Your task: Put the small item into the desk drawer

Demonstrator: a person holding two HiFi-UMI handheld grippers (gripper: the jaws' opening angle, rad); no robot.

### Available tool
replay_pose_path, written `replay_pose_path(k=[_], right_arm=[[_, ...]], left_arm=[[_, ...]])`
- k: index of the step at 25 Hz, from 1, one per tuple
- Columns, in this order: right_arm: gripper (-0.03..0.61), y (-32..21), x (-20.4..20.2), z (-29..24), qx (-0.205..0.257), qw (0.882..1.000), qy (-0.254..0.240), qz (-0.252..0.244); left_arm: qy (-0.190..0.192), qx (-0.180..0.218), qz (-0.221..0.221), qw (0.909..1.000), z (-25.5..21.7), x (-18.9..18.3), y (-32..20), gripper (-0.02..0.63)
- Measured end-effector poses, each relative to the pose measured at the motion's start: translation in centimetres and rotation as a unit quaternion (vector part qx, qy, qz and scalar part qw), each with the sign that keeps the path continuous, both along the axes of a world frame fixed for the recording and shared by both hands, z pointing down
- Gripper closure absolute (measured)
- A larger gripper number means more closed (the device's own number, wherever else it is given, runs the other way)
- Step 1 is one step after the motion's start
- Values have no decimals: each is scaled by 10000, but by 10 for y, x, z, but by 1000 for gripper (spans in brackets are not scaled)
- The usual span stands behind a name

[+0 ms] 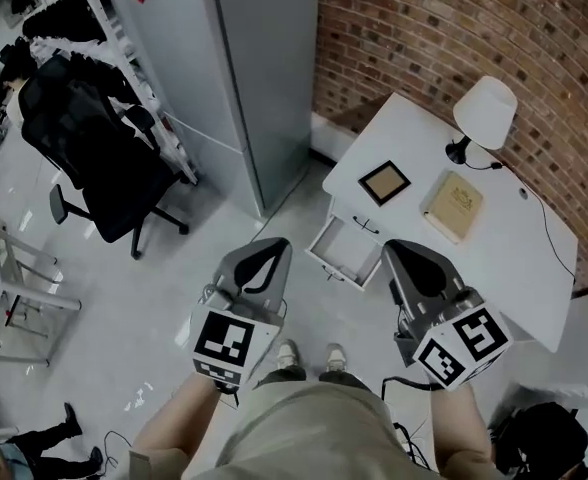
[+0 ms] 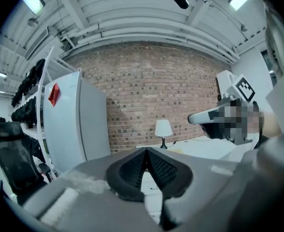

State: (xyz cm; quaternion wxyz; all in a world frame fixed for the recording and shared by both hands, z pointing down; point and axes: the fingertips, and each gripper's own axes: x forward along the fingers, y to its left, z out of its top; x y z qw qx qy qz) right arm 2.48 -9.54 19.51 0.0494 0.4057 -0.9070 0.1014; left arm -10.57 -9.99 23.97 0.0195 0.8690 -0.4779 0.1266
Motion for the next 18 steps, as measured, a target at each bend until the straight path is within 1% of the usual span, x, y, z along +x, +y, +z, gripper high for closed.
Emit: replay_pose_path(k=[3,6,9,13,18], right_arm=[[574,8,-3,-40,428,9991,-42,-68],[575,20,-7,-73,823,9965,-119,-116],[575,29,-12,-97,1161,9929,-174,-185],[575,39,-18,-109,1335,9904,-198,-301],[575,41,-30,-106,1333,9899,-74,-474]], left_arm=[[98,268,-51,9996,-33,-7,7,611],[306,402,-182,9986,-61,-11,19,612],[287,623,-232,9974,-80,-17,27,611],[277,729,-258,9966,-90,-21,34,611],[306,725,-317,9964,-92,-28,34,611]])
